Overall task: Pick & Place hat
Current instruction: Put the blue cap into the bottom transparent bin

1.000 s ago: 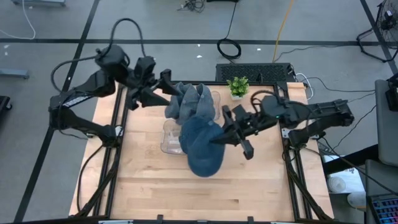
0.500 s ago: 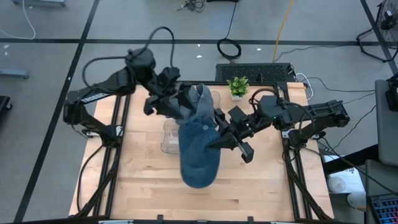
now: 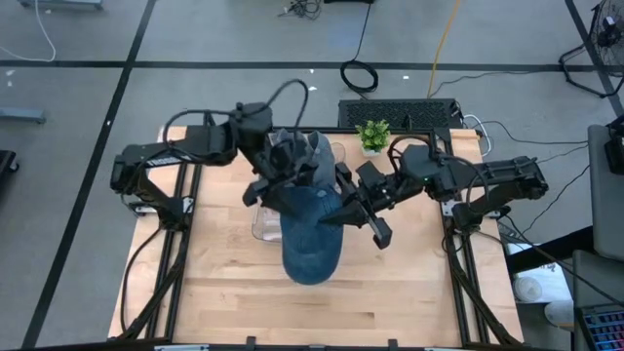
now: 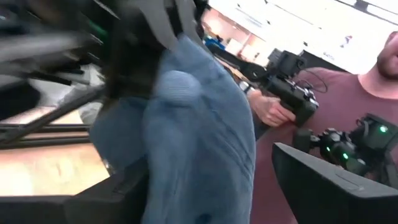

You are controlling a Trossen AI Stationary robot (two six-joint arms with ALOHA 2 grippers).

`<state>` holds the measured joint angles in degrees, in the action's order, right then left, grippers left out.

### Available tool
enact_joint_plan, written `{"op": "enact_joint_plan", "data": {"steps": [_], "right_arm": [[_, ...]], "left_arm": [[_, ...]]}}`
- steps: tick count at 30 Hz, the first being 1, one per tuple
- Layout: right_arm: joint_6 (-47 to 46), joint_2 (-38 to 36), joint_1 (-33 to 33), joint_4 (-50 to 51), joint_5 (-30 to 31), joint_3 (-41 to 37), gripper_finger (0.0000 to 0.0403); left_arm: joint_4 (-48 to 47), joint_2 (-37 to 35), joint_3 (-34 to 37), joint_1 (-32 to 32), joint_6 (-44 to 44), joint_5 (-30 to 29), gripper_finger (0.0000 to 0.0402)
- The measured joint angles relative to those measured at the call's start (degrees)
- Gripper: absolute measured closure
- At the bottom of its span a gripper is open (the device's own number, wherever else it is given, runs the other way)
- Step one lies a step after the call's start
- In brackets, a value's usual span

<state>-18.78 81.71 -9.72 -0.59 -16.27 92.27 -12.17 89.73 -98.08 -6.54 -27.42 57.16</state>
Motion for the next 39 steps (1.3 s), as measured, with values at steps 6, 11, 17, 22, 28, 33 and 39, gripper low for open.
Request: {"op": "enact_joint_plan", "data": {"steps": [6, 11, 17, 22, 28, 33, 39], "right_arm": [[-0.01, -0.02, -0.03, 0.98, -0.24, 0.0, 0.0403], [-0.21, -0.02, 0.01, 2.53, 0.15, 0.0, 0.0403], [-0.07, -0.02, 0.02, 2.65, 1.26, 0.0, 0.0403], [-0.03, -0.02, 0.03, 3.44, 1.19, -0.02, 0.0403], [2.81, -0.02, 0.03, 3.12, 1.31, -0.02, 0.0392], [3.06, -0.55, -0.02, 1.17, 1.21, -0.04, 0.037], [3.18, -1.84, -0.08, -3.99, 0.39, -0.09, 0.0352]], "left_arm": [[2.5, 0.0, 0.0, 0.73, -0.16, 0.07, 0.0153], [6.4, -0.36, 0.0, -0.41, -5.16, -0.12, 0.0241], [6.25, -0.32, 0.0, -0.57, -6.34, 2.86, 0.0373], [6.24, -0.53, 0.02, -0.7, -3.74, 4.67, 0.0393], [4.99, -3.0, 0.08, -1.06, 6.43, 5.95, 0.0397], [-1.15, -6.42, 0.09, -2.67, 16.11, 6.65, 0.0398], [-12.05, -9.97, 0.04, -4.7, 31.63, 5.83, 0.0399]]}}
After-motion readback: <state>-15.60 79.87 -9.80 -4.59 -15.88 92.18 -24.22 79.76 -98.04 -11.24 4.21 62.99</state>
